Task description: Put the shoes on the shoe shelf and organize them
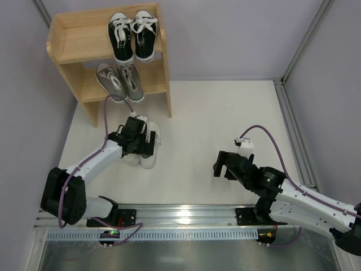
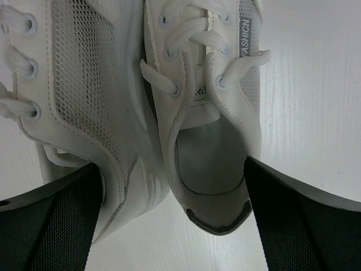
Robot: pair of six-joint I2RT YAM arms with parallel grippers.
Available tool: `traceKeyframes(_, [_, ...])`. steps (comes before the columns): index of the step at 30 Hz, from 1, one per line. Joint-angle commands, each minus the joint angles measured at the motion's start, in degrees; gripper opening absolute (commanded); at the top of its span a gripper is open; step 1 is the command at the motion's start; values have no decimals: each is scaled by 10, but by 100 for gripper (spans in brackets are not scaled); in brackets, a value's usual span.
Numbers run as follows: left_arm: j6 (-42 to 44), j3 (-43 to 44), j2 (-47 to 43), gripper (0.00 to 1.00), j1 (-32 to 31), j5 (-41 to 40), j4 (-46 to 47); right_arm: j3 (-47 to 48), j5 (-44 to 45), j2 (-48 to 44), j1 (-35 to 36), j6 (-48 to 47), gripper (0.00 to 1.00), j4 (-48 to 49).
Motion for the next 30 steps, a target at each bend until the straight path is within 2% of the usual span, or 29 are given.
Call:
traceKeyframes(1, [-32,5,42,100,-32,-27,39,11,17,-16,0,10,97,-5])
traceKeyframes(7, [-51,-3,54,100,-46,-43,55,0,28,-51,1,13,97,-21])
traceKeyframes(14, [-80,43,93,100,-156,-85,39,-2,19,-28,0,10,97,-3])
traceKeyframes(20, [-93,23,82,100,-158,-80,67,7,20,-20,1,4,97,-10])
traceKeyframes(26, [-73,18,98,100,-155,-159,39,11,25,-30,1,7,97,-25])
traceKeyframes(30, [-96,3,77,100,-114,-148,44,12,26,-38,1,9,97,-40])
